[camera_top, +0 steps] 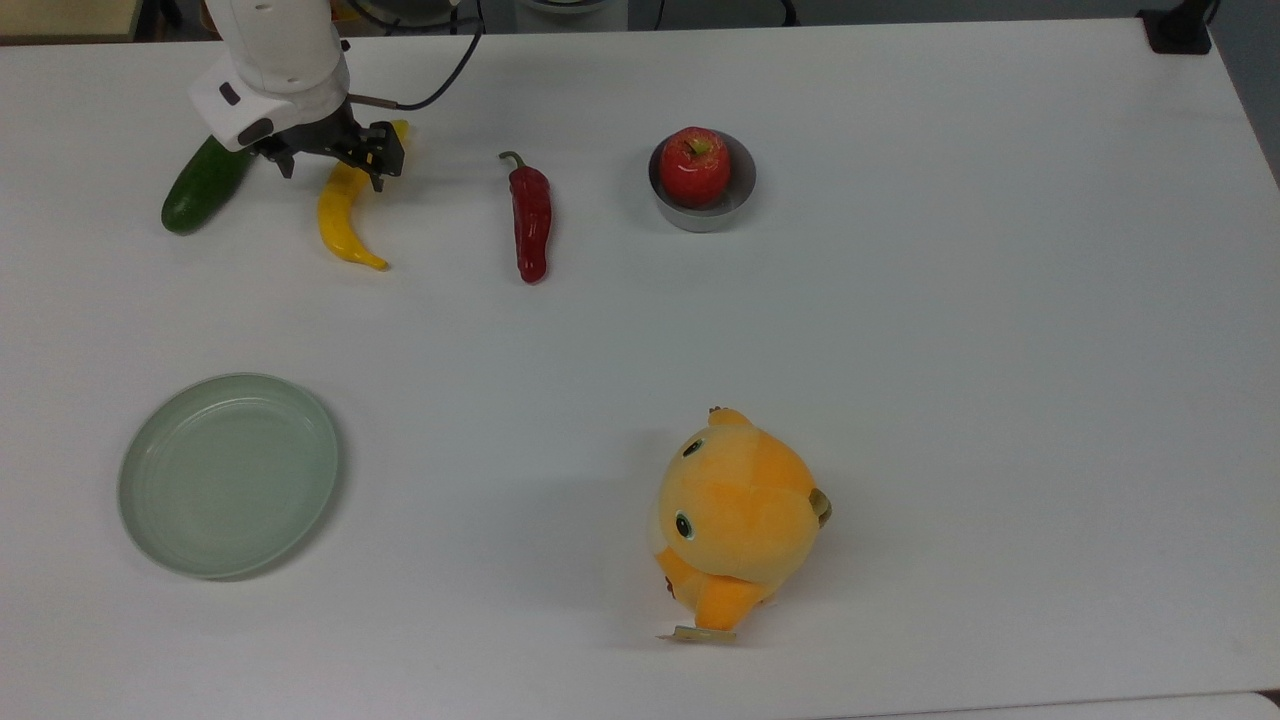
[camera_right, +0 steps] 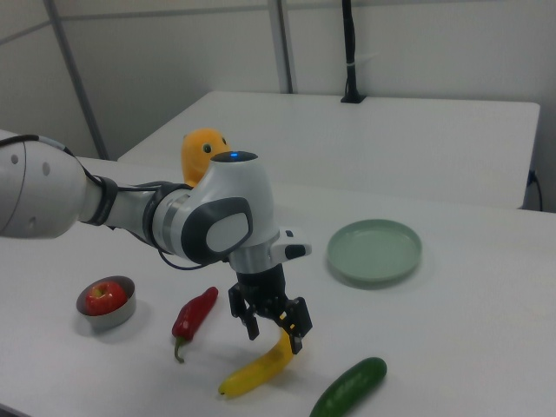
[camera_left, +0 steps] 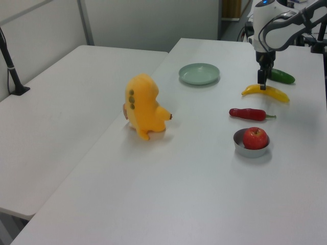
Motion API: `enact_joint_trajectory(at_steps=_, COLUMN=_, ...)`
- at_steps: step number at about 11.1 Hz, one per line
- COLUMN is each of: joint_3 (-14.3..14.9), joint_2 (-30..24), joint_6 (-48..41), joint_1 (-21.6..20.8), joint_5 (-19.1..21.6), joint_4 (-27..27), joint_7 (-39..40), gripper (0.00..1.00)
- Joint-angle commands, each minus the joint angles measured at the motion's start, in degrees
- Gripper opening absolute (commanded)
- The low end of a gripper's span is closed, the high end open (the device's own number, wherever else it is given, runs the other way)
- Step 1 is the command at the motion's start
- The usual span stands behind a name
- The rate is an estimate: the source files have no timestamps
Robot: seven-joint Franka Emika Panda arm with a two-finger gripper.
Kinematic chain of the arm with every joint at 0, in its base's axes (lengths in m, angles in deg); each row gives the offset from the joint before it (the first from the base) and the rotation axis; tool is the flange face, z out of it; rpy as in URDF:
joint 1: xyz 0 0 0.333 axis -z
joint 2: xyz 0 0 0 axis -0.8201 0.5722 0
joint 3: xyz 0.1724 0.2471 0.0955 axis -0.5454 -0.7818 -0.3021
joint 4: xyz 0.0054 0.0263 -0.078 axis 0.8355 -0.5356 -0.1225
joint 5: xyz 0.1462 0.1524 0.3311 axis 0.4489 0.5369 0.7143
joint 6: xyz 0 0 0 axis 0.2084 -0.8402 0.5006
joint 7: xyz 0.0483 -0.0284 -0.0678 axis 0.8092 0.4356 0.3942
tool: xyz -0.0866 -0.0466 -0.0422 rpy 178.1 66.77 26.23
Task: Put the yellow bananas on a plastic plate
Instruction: 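Lower the gripper onto the banana and close it around the banana, then lift the held banana up off the table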
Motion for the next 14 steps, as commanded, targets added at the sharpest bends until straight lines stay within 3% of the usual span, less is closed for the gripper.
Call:
enact_joint_trajectory(at_steps=1, joint_3=0.6, joint_2=0.2, joint_6=1.9, joint_1=-0.4, joint_5=-1.1, joint_4=-1.3, joint_7=0.1, gripper=0.88)
enact_joint_trajectory(at_steps=3, joint_3=0.6, joint_2=0.3, joint_6=2.0, joint_1=-0.3, joint_5=-1.1, joint_4=-1.4, joint_7=0.1, gripper=0.72)
enact_joint_trajectory(at_steps=5, joint_3=0.6, joint_2=0.3, joint_6=2.0, joint_1=-0.2, joint_5=-1.1, joint_4=-1.4, joint_7=0.1, gripper=0.61)
enact_joint_trajectory(at_steps=10, joint_3=0.6, joint_2=0.3, joint_6=3.5, joint_1=-0.1, joint_5=-1.1, joint_4=-2.4, joint_7=0.7, gripper=0.59)
enact_joint_trajectory(at_steps=11, joint_3=0.6, joint_2=0.3, joint_6=3.7, joint_1=-0.1, joint_5=-1.1, joint_4=-2.6, joint_7=0.7, gripper=0.55)
enact_joint_trajectory(at_steps=12, joint_3=0.6, joint_2=0.3, joint_6=3.9, joint_1=-0.1, joint_5=-1.1, joint_4=-2.6, joint_7=0.9, gripper=0.49)
enact_joint_trajectory(at_steps=13, joint_3=0.6, joint_2=0.3, joint_6=4.0, joint_1=-0.1, joint_5=-1.1, joint_4=-2.6, joint_7=0.9, gripper=0.36)
enact_joint_trajectory(at_steps=14, joint_3=0.6, joint_2=0.4, joint_6=4.0, joint_1=-0.1, joint_5=-1.1, joint_4=-2.6, joint_7=0.9, gripper=0.15)
